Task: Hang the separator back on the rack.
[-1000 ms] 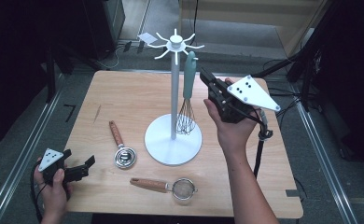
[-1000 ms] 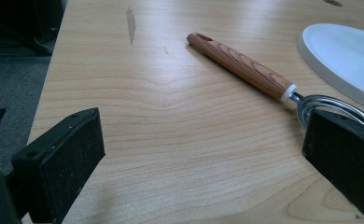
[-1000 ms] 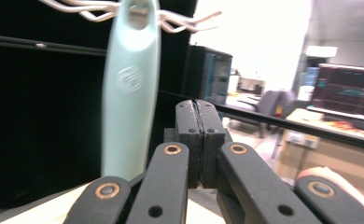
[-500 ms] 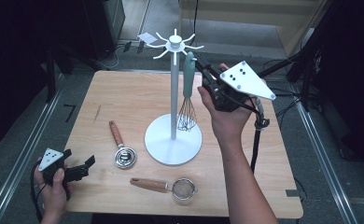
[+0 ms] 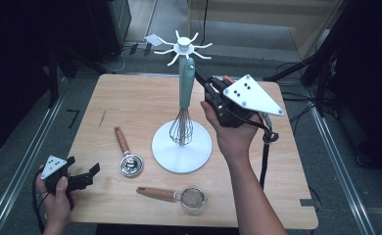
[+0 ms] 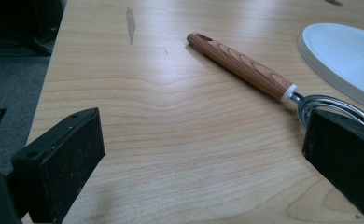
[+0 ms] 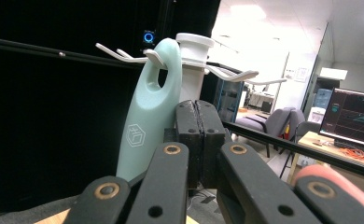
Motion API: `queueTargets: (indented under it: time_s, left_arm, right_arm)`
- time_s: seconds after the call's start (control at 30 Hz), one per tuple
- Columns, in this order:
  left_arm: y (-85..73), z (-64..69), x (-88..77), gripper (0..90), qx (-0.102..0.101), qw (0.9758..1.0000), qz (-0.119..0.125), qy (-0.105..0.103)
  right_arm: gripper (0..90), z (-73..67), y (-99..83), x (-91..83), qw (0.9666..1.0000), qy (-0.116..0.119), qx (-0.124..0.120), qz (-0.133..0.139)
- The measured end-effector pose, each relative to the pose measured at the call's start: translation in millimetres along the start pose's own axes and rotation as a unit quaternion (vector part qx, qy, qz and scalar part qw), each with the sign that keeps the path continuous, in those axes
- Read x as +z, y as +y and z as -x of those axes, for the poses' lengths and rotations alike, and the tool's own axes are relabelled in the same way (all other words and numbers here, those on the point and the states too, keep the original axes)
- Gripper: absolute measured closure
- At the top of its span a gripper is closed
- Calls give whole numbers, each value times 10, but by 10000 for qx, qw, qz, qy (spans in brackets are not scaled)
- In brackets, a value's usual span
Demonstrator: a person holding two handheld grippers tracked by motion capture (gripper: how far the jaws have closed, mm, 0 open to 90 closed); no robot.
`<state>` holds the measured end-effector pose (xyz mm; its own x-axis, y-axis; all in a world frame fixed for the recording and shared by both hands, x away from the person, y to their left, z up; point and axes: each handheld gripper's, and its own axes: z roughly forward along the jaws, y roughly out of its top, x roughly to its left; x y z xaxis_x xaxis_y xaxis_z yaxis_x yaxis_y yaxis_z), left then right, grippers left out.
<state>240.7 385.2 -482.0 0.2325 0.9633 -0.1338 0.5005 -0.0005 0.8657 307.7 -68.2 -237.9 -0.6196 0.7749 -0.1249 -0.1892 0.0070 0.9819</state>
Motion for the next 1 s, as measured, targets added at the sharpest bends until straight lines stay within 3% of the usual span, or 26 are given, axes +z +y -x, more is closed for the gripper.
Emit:
queueTargets:
  time_s: [0.43, 0.57, 1.0]
  left_arm:
    - [1, 9, -1, 0, 22, 10000, -10, 24]
    - [0, 8, -2, 0, 33, 10000, -8, 24]
    - [0, 9, -2, 0, 43, 10000, -5, 32]
  right_arm:
    - [900, -90, 31, -18, 9999, 122, -28, -4]
    - [900, -88, 15, -24, 9998, 172, 61, -33]
    - [868, 42, -164, -132, 9993, -118, 146, -310]
